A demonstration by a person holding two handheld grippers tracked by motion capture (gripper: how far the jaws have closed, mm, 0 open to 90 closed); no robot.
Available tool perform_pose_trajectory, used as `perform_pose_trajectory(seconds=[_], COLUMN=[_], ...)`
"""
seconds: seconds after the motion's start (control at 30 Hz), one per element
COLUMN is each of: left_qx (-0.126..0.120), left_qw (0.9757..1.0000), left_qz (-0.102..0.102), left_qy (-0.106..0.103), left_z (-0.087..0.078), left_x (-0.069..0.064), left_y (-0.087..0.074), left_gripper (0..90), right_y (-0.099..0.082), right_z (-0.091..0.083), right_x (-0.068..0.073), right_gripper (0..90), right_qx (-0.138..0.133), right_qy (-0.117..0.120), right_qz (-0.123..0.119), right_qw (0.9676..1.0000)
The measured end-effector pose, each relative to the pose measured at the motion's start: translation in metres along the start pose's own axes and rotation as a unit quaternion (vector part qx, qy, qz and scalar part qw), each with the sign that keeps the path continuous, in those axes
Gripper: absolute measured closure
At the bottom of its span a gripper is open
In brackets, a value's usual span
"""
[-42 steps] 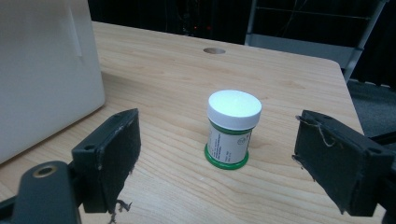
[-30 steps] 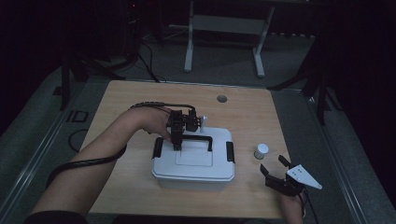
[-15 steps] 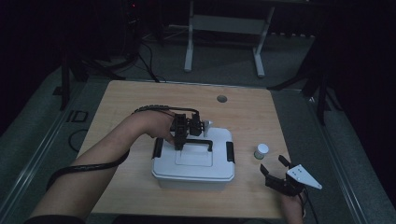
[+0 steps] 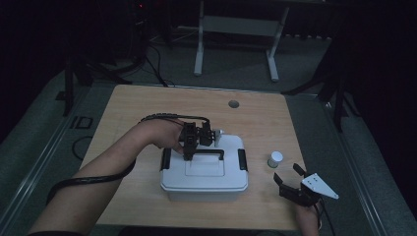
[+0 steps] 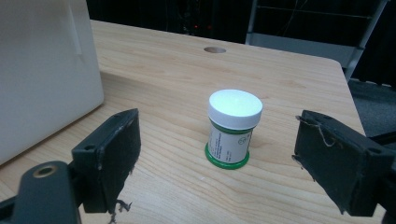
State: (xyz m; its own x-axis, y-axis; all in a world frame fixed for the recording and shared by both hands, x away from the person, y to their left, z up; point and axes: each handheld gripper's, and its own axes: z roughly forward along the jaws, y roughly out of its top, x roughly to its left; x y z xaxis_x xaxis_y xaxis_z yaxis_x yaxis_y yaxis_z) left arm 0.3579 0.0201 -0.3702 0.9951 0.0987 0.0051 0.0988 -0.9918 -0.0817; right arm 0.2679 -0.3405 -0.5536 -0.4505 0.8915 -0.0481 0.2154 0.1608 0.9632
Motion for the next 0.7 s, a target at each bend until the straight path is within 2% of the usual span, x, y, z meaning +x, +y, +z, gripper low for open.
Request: perform_pose_trajectory(seconds=[0.27,0.7], left_qx=[-0.003,-0.015], left_qw=[1.0,0.9999], left_qz=[0.007,0.008], left_qy=[0.0,0.0], left_z=[-0.004,-0.025], left_x=[0.0,0.0], left_y=[-0.004,-0.013], left_gripper=[83.4,83.4], right_y=[0.0,0.0], right_z=[0.0,0.0], right_x=[0.0,0.0], right_gripper=[14.2,14.2], right_qx=[0.0,0.0], right_qy=[-0.001,0.0], right_qz=[0.001,-0.002], right_qw=[1.0,1.0])
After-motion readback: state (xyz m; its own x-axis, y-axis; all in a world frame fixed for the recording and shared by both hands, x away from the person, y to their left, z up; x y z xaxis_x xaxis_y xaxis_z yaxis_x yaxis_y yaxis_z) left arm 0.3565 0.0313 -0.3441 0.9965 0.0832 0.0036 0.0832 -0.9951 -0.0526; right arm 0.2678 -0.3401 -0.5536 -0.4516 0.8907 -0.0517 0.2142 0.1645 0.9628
